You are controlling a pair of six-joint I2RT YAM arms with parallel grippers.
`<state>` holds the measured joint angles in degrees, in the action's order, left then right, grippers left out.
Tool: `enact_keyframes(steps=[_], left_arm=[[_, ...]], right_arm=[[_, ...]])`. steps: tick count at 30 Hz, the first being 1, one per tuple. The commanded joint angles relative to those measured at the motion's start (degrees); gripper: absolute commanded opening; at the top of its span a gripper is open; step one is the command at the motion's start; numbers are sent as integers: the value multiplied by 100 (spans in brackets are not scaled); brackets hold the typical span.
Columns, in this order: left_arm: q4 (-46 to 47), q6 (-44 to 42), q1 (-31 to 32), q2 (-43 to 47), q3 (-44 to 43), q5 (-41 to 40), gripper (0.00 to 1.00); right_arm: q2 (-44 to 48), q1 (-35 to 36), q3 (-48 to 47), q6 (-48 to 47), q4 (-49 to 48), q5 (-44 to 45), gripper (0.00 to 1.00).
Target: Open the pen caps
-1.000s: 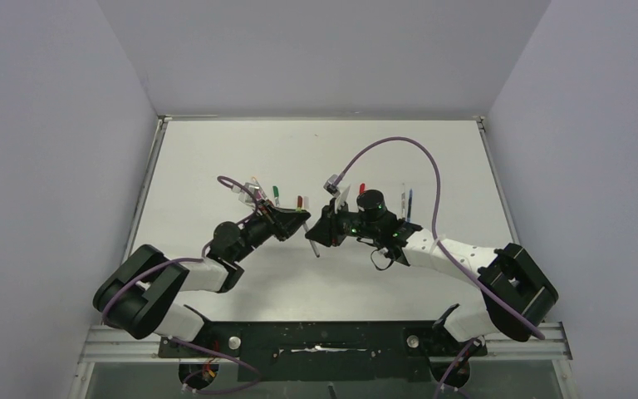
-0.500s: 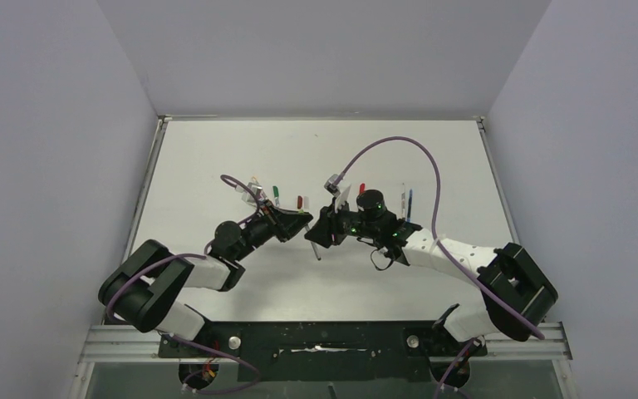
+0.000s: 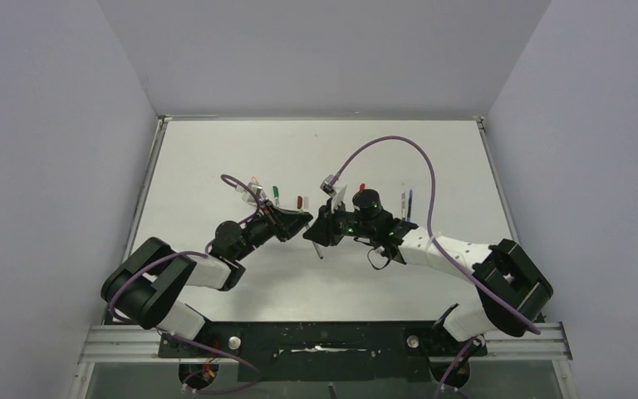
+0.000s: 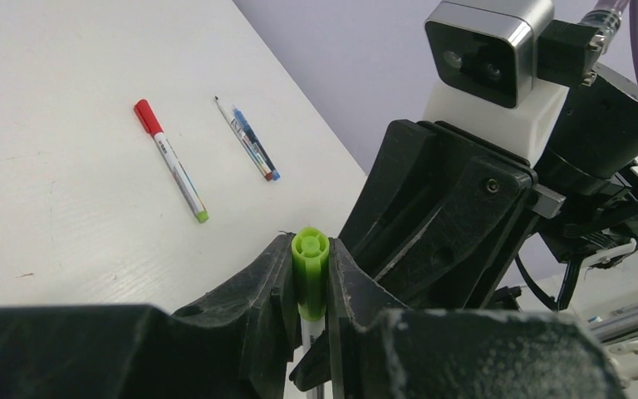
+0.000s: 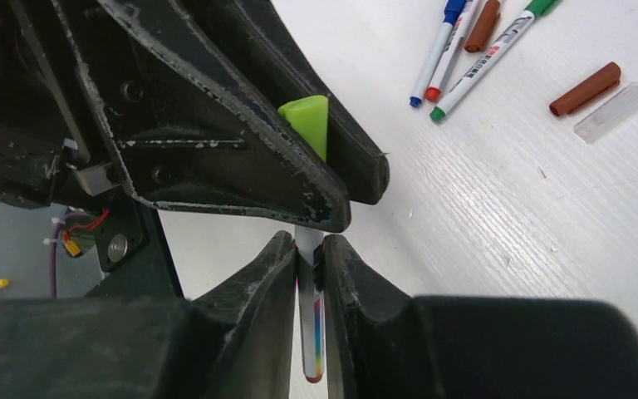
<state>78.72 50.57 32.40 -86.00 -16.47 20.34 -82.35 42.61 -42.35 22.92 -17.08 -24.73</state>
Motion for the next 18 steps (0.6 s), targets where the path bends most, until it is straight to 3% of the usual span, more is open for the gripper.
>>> enact_keyframes(steps=[1, 4, 18], left_arm=[[600, 88, -8, 50, -199, 185, 8], [575, 52, -31, 63, -183, 152, 8], [265, -179, -276, 353, -50, -47, 7]], right_arm=[[53, -7, -198, -98, -158, 236, 9], [87, 1, -203, -120, -96, 252, 0], [117, 746, -497, -3, 539, 844, 0]])
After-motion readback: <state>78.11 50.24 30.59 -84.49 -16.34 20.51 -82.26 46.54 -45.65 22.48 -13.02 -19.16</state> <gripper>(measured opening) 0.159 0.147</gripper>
